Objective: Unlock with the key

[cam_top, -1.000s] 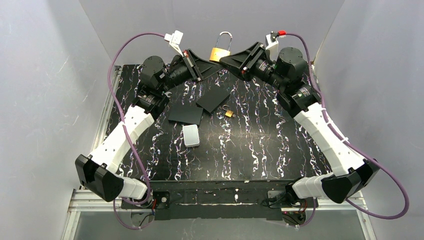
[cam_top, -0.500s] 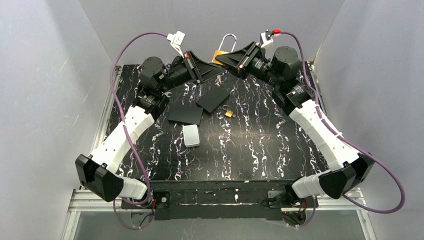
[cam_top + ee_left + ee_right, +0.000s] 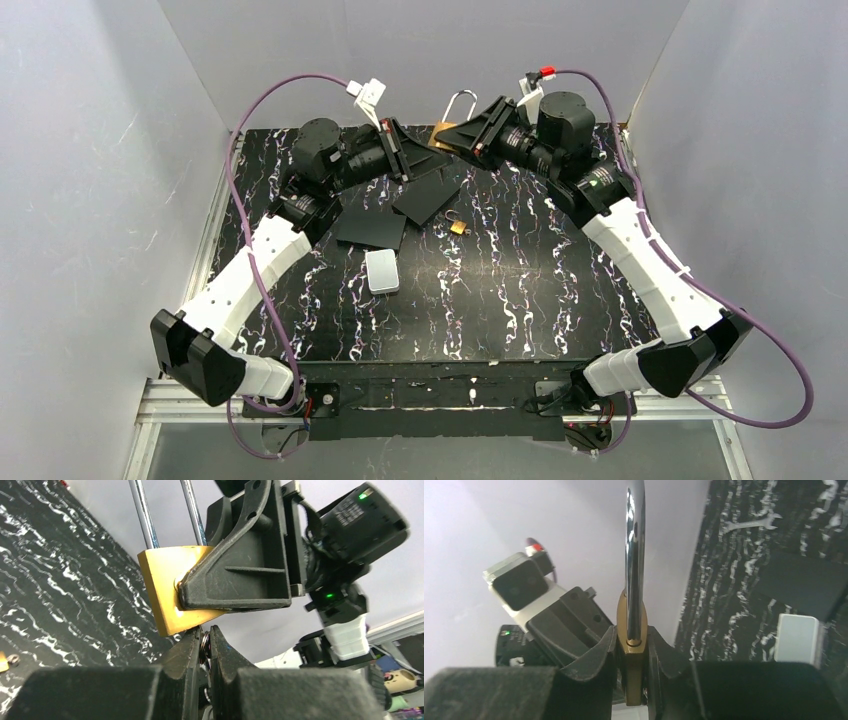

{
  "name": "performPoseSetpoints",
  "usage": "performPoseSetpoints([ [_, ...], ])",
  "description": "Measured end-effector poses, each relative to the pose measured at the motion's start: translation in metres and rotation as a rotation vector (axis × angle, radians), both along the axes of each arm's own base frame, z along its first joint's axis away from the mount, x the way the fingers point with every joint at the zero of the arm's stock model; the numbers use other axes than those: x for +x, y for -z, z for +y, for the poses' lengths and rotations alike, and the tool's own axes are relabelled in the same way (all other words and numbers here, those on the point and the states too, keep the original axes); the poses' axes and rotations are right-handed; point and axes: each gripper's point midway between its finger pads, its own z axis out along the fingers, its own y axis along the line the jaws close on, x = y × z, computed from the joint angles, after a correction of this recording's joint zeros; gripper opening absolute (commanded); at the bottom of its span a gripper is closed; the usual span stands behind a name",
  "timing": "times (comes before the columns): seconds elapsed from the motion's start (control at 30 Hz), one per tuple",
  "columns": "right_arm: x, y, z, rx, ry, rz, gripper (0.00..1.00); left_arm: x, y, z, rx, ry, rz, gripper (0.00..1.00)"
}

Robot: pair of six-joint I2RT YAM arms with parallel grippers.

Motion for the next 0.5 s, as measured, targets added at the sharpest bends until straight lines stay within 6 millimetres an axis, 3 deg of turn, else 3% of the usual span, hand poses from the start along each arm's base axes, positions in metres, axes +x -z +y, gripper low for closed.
performPoseSetpoints([
  [0.2, -0.001, 0.022, -0.003, -0.098, 0.028, 0.046, 0.01, 0.001, 0.022, 0.001, 0.127, -0.034, 0.007, 0.0],
  [0.5, 0.001, 0.033, 0.0, -0.14, 0.037, 0.067, 0.01, 0.002, 0.034, 0.005, 0.19, -0.053, 0.002, 0.0],
])
